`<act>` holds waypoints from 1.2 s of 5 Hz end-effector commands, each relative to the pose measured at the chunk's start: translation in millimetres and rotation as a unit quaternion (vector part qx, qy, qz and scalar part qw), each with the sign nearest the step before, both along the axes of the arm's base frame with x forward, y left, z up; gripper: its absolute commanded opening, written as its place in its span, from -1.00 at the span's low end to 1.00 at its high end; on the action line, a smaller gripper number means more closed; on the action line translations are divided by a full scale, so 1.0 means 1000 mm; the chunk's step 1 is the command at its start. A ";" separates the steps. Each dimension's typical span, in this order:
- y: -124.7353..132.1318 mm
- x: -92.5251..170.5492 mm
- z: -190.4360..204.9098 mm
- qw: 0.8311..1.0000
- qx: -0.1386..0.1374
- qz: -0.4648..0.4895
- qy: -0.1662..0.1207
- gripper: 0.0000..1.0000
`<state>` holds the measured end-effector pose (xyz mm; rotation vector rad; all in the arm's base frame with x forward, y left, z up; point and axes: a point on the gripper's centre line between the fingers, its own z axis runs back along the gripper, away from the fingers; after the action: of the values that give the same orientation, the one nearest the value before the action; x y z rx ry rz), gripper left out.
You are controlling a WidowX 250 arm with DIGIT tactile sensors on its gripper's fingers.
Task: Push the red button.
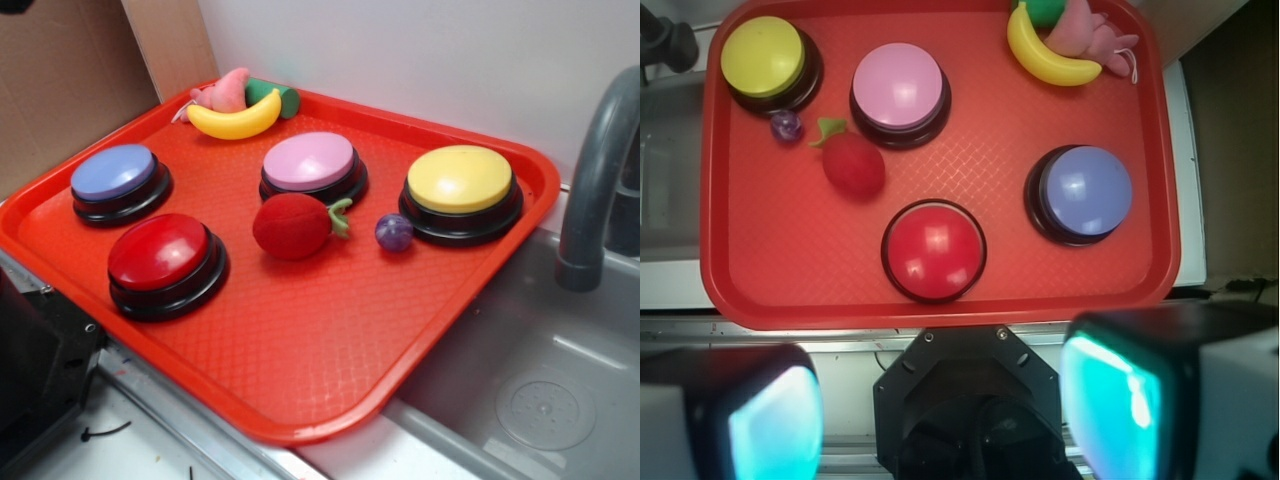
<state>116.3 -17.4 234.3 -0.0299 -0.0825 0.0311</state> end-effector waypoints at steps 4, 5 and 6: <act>0.017 0.012 -0.100 0.998 -0.020 -0.058 -0.030 1.00; 0.008 0.023 -0.115 0.997 -0.013 -0.069 0.011 1.00; 0.000 0.030 -0.131 0.996 -0.012 -0.079 0.032 1.00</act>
<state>141.9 -15.8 98.5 -0.0586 0.0048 -0.1148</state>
